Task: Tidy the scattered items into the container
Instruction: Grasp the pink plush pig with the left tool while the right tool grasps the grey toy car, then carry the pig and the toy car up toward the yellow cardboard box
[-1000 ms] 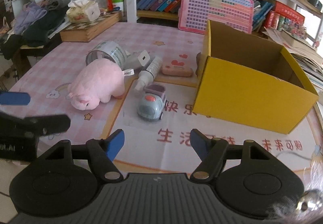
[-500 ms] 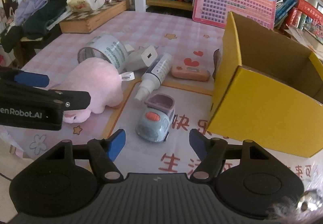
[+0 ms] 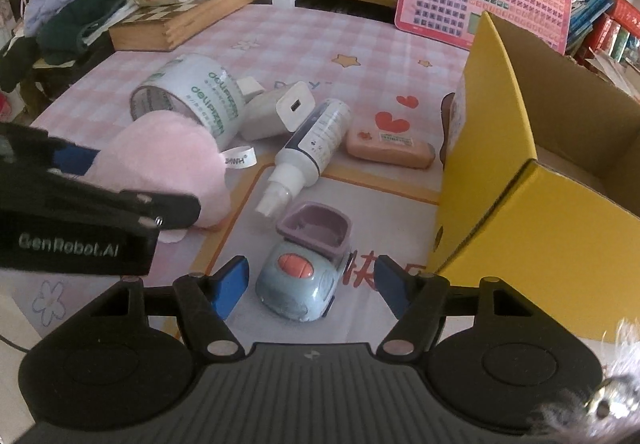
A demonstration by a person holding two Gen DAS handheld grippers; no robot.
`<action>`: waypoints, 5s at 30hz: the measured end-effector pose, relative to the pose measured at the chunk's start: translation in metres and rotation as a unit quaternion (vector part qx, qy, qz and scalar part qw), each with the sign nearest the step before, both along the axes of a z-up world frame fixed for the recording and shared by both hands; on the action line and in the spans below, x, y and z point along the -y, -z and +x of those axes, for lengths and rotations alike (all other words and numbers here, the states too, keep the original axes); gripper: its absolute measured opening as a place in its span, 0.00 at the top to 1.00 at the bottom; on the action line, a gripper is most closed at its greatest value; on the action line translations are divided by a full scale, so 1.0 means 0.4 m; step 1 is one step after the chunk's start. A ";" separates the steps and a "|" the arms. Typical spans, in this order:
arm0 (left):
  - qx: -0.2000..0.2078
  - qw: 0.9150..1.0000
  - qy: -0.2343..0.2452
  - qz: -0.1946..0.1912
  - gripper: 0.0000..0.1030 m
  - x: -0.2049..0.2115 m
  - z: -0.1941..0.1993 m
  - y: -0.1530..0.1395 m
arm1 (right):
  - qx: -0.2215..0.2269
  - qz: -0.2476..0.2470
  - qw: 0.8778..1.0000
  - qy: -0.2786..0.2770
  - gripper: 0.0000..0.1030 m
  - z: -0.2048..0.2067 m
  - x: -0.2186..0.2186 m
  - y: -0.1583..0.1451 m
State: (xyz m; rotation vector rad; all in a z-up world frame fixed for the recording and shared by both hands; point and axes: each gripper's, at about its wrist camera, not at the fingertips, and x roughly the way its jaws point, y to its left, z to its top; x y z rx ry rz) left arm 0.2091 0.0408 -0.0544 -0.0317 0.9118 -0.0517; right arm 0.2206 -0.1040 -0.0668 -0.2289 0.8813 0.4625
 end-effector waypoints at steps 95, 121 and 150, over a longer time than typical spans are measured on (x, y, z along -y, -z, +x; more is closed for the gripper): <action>0.078 0.990 0.028 -0.114 0.47 0.008 -0.540 -0.164 | 0.046 0.034 0.997 0.048 0.62 -0.532 0.121 -0.183; 0.054 0.985 0.129 -0.102 0.47 0.155 -0.529 -0.159 | 0.037 0.024 0.988 0.148 0.62 -0.593 0.281 -0.182; 0.071 0.969 0.219 -0.094 0.47 0.254 -0.481 -0.190 | 0.047 0.017 0.975 0.217 0.62 -0.599 0.373 -0.208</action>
